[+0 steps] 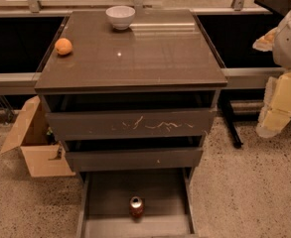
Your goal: Pick coke can from bottom drawer and place on counter
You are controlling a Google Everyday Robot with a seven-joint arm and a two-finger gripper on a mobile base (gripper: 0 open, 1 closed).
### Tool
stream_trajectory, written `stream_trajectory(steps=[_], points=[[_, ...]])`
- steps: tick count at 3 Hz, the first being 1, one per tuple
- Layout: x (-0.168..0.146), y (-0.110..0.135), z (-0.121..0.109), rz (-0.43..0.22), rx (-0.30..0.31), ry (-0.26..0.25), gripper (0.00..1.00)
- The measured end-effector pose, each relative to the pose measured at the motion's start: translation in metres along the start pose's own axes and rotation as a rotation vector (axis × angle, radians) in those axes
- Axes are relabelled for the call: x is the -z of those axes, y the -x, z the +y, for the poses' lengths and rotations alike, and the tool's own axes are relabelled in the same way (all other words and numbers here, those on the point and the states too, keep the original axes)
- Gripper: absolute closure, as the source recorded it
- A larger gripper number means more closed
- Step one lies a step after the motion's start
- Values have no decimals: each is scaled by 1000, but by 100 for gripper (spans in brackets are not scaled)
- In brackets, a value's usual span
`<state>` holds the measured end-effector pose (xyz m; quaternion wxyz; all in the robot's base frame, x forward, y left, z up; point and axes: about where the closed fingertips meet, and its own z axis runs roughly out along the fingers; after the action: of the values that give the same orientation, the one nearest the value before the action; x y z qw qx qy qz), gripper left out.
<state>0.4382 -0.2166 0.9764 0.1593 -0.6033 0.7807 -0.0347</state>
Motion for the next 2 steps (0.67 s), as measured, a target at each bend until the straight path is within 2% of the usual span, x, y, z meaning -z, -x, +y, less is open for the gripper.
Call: stream_trajectory(steps=[1,2], points=[[0,0,0,0,0,0,0],[-15,2,2,-65,10,2,0]])
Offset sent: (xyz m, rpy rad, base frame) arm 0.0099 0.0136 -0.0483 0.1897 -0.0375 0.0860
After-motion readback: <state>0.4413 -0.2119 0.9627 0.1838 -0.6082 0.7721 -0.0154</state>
